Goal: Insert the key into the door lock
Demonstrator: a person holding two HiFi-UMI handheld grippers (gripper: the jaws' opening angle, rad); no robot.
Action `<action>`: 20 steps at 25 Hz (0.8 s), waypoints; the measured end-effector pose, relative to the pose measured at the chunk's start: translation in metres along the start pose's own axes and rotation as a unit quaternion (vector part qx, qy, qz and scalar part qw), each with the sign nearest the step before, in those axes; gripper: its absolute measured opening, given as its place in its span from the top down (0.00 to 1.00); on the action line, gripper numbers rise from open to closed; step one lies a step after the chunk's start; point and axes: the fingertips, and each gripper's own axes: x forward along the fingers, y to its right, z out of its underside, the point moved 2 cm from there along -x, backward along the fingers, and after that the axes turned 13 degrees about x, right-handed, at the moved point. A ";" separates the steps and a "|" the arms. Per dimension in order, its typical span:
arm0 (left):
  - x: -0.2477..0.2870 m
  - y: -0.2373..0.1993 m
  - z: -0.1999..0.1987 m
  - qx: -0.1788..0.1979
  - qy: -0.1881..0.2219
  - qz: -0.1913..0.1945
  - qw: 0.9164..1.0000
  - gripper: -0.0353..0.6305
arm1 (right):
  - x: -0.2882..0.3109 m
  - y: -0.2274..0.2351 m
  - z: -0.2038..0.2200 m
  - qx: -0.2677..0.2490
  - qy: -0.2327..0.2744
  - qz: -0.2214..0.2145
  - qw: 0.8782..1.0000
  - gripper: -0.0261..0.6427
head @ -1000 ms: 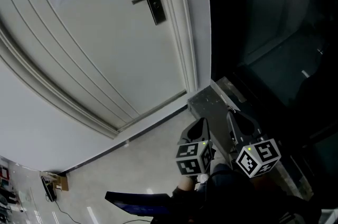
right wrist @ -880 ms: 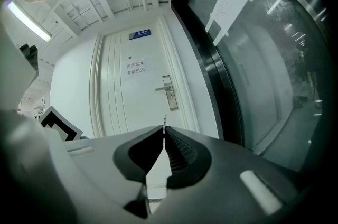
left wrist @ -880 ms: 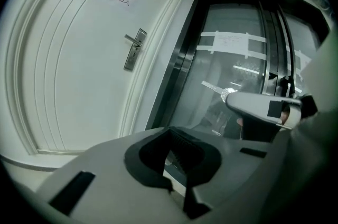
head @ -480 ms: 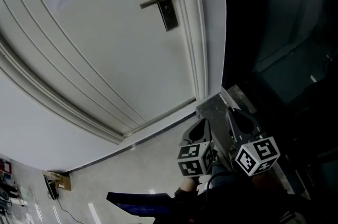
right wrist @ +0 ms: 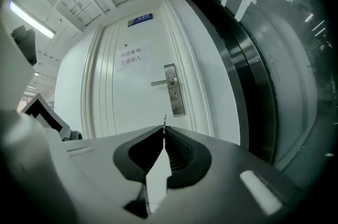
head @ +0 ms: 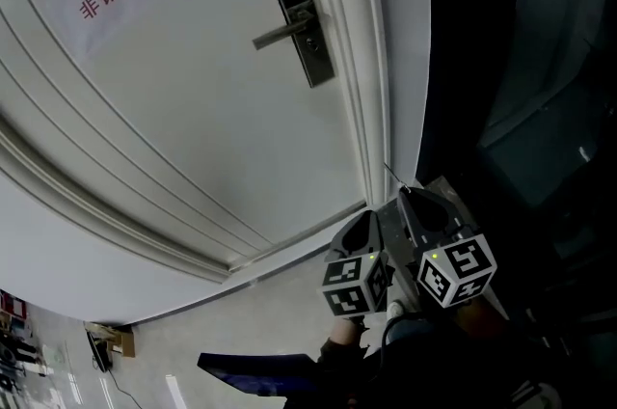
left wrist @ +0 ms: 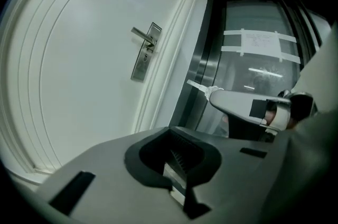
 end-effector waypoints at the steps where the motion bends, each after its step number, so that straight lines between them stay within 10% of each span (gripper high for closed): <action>1: 0.007 -0.003 -0.002 -0.001 0.000 -0.003 1.000 0.95 | 0.008 0.004 -0.001 0.000 -0.003 -0.002 1.000 0.94; 20: 0.076 -0.037 -0.014 -0.006 -0.007 -0.028 1.000 0.95 | 0.078 0.051 -0.005 0.004 -0.015 -0.002 1.000 0.94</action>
